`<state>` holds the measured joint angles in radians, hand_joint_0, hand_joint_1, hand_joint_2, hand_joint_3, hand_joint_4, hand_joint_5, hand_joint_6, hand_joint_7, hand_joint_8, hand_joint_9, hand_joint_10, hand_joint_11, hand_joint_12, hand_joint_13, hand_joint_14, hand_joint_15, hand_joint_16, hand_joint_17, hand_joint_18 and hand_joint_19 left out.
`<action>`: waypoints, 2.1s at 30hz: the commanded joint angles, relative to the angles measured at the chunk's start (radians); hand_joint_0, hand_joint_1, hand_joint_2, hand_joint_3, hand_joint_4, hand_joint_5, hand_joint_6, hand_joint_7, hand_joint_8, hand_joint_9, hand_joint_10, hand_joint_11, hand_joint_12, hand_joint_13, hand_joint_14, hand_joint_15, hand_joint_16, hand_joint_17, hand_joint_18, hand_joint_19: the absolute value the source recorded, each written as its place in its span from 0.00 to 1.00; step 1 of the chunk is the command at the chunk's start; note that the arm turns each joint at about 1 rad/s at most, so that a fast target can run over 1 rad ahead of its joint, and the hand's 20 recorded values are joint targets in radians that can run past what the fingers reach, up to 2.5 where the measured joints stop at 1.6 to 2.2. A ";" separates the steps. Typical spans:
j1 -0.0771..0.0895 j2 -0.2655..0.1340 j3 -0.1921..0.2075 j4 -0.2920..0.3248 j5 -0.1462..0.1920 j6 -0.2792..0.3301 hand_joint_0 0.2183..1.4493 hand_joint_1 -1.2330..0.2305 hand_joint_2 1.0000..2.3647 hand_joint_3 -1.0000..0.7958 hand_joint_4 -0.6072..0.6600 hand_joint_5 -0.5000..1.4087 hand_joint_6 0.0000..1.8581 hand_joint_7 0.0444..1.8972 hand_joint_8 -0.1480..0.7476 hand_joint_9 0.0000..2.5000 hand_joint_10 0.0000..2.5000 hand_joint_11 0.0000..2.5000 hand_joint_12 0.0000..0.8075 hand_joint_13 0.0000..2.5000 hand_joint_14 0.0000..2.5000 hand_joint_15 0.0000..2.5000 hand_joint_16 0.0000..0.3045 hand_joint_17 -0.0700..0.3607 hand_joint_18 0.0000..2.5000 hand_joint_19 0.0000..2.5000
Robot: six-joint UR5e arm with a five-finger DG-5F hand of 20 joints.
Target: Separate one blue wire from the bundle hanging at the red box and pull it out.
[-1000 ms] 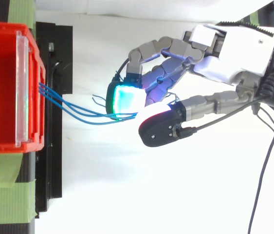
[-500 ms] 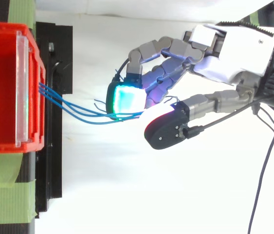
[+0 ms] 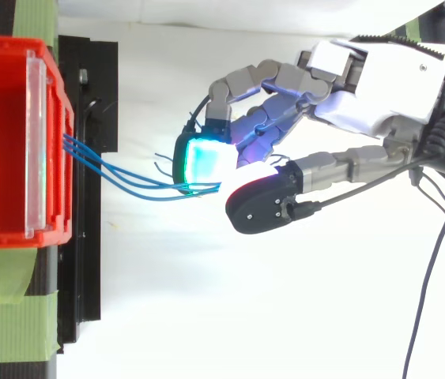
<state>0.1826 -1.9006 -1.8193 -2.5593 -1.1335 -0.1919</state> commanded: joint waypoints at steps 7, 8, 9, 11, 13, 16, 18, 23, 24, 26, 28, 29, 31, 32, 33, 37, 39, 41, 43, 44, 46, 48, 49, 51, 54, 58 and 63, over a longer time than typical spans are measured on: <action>0.000 0.000 0.000 -0.001 0.000 0.000 0.36 0.34 0.02 0.42 0.62 0.15 0.44 0.55 0.56 0.35 0.01 0.39 0.42 0.47 0.00 0.65 0.16 0.42 0.27 0.40; 0.000 0.000 0.000 -0.001 0.000 0.000 0.37 0.32 0.02 0.43 0.61 0.15 0.44 0.55 0.56 0.35 0.01 0.39 0.42 0.47 0.00 0.65 0.16 0.42 0.27 0.40; 0.000 0.000 0.000 -0.001 0.000 0.000 0.37 0.31 0.02 0.43 0.61 0.15 0.44 0.55 0.55 0.35 0.01 0.40 0.43 0.47 0.01 0.65 0.16 0.42 0.27 0.40; 0.000 0.000 0.000 -0.001 0.000 0.002 0.39 0.28 0.02 0.44 0.60 0.15 0.44 0.57 0.54 0.34 0.01 0.39 0.43 0.45 0.01 0.64 0.16 0.42 0.26 0.39; 0.000 0.000 0.000 -0.001 0.000 0.002 0.39 0.27 0.02 0.44 0.60 0.15 0.43 0.58 0.54 0.34 0.01 0.39 0.43 0.45 0.01 0.65 0.16 0.42 0.26 0.39; 0.000 0.000 -0.001 -0.001 0.000 0.002 0.41 0.24 0.02 0.40 0.59 0.14 0.43 0.59 0.51 0.31 0.01 0.38 0.42 0.43 0.01 0.64 0.17 0.43 0.24 0.38; 0.000 0.000 0.000 -0.001 0.001 0.002 0.42 0.22 0.01 0.38 0.59 0.14 0.43 0.60 0.51 0.29 0.01 0.37 0.42 0.42 0.01 0.64 0.17 0.43 0.23 0.37; 0.000 0.000 0.000 0.004 0.000 -0.001 0.44 0.20 0.01 0.35 0.58 0.14 0.42 0.61 0.50 0.27 0.01 0.36 0.44 0.40 0.01 0.62 0.17 0.43 0.23 0.37; 0.000 0.000 -0.001 0.004 0.000 -0.001 0.45 0.20 0.01 0.35 0.58 0.14 0.42 0.61 0.50 0.27 0.01 0.36 0.43 0.40 0.01 0.63 0.17 0.43 0.22 0.37; 0.000 0.000 -0.001 0.004 0.000 0.000 0.45 0.20 0.01 0.34 0.57 0.14 0.42 0.61 0.49 0.26 0.01 0.36 0.44 0.40 0.01 0.62 0.17 0.43 0.22 0.37; 0.000 0.000 0.000 0.004 0.000 -0.001 0.44 0.20 0.01 0.33 0.57 0.14 0.41 0.61 0.50 0.26 0.01 0.36 0.44 0.40 0.01 0.62 0.17 0.43 0.22 0.37; 0.000 0.000 0.000 0.004 0.000 -0.001 0.43 0.20 0.01 0.32 0.57 0.14 0.41 0.61 0.50 0.26 0.01 0.36 0.44 0.40 0.01 0.62 0.17 0.43 0.22 0.37; 0.000 0.000 0.000 0.004 0.000 0.000 0.41 0.22 0.00 0.31 0.57 0.14 0.41 0.60 0.51 0.27 0.01 0.36 0.44 0.40 0.01 0.61 0.16 0.42 0.23 0.38; 0.000 0.000 0.000 -0.001 0.000 0.002 0.38 0.24 0.00 0.31 0.58 0.14 0.41 0.61 0.51 0.27 0.01 0.36 0.44 0.41 0.01 0.61 0.16 0.42 0.23 0.38; 0.000 0.000 0.000 -0.001 0.000 0.002 0.37 0.25 0.00 0.31 0.58 0.14 0.41 0.61 0.52 0.28 0.01 0.36 0.44 0.41 0.01 0.62 0.16 0.42 0.23 0.38; 0.000 0.000 0.000 -0.001 0.000 0.002 0.30 0.34 0.00 0.28 0.58 0.16 0.38 0.63 0.53 0.31 0.01 0.36 0.46 0.43 0.01 0.61 0.16 0.41 0.23 0.39; 0.000 0.000 0.000 0.001 0.000 0.002 0.30 0.35 0.00 0.28 0.58 0.16 0.37 0.64 0.52 0.31 0.01 0.36 0.46 0.43 0.01 0.61 0.16 0.42 0.24 0.39; 0.000 0.000 0.000 0.001 0.000 0.002 0.28 0.38 0.00 0.28 0.58 0.17 0.36 0.65 0.53 0.31 0.01 0.35 0.46 0.44 0.01 0.61 0.16 0.42 0.24 0.39; 0.000 0.000 0.000 0.002 0.000 0.002 0.27 0.38 0.00 0.28 0.59 0.17 0.36 0.66 0.53 0.31 0.01 0.36 0.46 0.44 0.01 0.61 0.16 0.42 0.24 0.39; 0.000 0.000 0.000 0.002 0.000 0.002 0.26 0.38 0.00 0.28 0.59 0.17 0.35 0.67 0.54 0.31 0.01 0.35 0.47 0.43 0.01 0.60 0.16 0.42 0.24 0.39; 0.000 0.000 -0.001 0.002 0.000 0.002 0.25 0.39 0.00 0.28 0.60 0.17 0.34 0.68 0.54 0.31 0.01 0.35 0.49 0.42 0.01 0.58 0.17 0.43 0.23 0.39; 0.000 0.000 -0.001 -0.001 0.000 0.002 0.25 0.39 0.00 0.28 0.60 0.17 0.34 0.68 0.55 0.31 0.01 0.35 0.49 0.42 0.01 0.57 0.17 0.43 0.23 0.39; 0.000 0.000 0.000 -0.001 0.000 0.002 0.25 0.39 0.00 0.28 0.60 0.17 0.34 0.68 0.55 0.31 0.01 0.35 0.49 0.42 0.01 0.57 0.17 0.43 0.23 0.39; 0.000 0.000 0.000 -0.001 0.000 0.002 0.26 0.38 0.00 0.28 0.60 0.18 0.33 0.69 0.55 0.31 0.01 0.35 0.49 0.42 0.01 0.57 0.17 0.43 0.23 0.39; 0.000 0.000 -0.001 -0.001 0.000 0.002 0.29 0.37 0.00 0.32 0.60 0.18 0.35 0.69 0.54 0.31 0.01 0.34 0.47 0.43 0.01 0.58 0.16 0.42 0.23 0.39; 0.000 0.000 0.000 -0.001 0.001 0.002 0.32 0.38 0.01 0.37 0.61 0.18 0.37 0.67 0.55 0.34 0.01 0.35 0.45 0.44 0.01 0.58 0.16 0.41 0.24 0.39; 0.000 0.000 0.000 -0.001 0.000 0.000 0.33 0.36 0.01 0.41 0.60 0.18 0.38 0.68 0.56 0.35 0.01 0.35 0.45 0.45 0.01 0.59 0.16 0.41 0.24 0.40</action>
<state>0.1826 -1.9006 -1.8196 -2.5602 -1.1323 -0.1912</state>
